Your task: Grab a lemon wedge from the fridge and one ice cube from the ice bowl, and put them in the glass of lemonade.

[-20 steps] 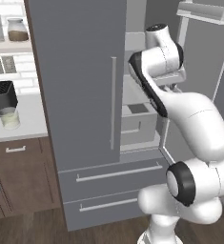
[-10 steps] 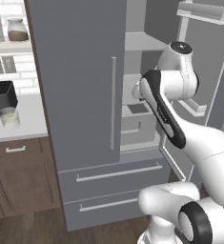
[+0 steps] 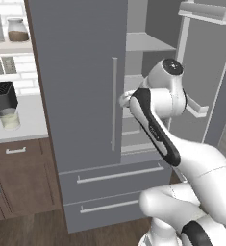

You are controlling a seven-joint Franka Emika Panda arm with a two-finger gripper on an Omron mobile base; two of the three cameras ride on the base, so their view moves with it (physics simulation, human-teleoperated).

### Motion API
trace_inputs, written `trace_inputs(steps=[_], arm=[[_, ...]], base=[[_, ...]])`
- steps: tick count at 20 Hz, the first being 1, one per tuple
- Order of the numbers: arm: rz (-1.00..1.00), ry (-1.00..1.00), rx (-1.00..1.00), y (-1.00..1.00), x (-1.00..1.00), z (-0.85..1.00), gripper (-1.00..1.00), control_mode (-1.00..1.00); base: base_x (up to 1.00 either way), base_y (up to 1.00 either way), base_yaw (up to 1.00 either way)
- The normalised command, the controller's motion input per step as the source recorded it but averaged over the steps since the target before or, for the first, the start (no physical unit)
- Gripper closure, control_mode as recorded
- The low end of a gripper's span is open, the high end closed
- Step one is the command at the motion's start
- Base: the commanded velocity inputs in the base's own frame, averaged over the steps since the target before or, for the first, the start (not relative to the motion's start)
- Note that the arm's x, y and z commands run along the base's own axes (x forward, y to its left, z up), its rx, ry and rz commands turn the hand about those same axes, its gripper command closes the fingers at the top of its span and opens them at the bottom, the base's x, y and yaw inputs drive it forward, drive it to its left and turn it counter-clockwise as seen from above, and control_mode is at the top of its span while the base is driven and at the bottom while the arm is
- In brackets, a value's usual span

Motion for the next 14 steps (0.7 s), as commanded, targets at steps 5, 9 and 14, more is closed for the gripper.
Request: trace_inputs(steps=[5, 9, 14], arm=[[-0.11, 0.0, -0.01, 0.17, 0.56, -0.04, -1.0, -1.0], [-0.15, 0.0, 0.0, 0.14, 0.74, -0.08, -1.0, -1.0], [-0.03, 0.0, 0.0, 0.06, 0.49, -0.18, -1.0, -1.0]], base=[[0.0, 0.0, 0.0], [0.0, 0.0, 0.0], [0.0, 0.0, 0.0]])
